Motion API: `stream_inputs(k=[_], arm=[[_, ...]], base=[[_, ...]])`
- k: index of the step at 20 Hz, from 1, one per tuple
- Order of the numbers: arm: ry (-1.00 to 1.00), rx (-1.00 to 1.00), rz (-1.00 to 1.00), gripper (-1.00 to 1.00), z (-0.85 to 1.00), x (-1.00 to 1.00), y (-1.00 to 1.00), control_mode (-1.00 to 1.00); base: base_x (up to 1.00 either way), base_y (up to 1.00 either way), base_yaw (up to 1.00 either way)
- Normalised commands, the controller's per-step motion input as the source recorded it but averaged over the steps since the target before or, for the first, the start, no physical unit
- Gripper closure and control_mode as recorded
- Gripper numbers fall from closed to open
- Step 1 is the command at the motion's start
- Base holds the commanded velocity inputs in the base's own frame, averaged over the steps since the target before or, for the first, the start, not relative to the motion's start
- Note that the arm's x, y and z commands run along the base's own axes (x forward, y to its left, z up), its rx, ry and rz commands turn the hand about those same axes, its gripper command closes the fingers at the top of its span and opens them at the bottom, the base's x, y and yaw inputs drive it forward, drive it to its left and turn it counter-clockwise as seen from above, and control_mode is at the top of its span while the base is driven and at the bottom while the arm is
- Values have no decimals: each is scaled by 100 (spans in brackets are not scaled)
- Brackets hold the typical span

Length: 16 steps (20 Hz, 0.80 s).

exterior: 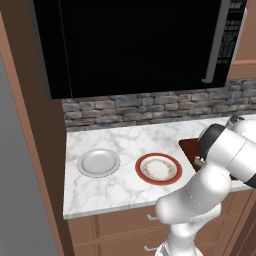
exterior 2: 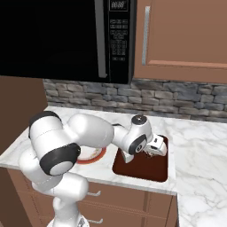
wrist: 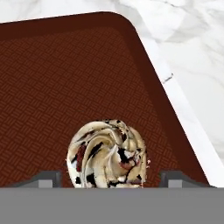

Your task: Move the dessert items from the plates to the tray.

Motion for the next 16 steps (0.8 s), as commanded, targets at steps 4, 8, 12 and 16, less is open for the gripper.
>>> stream_inputs(k=[4,8,12,16], arm=[[0,0,0,-100,6,0,0,-100],[-3,2,-3,-100,52,-15,0,-100],[-14,0,-6,-100,98,-78,0,-100],[-32,0,-1,-100,97,-100,0,-100]], base=[[0,0,0],[0,0,0],[0,0,0],[0,0,0]])
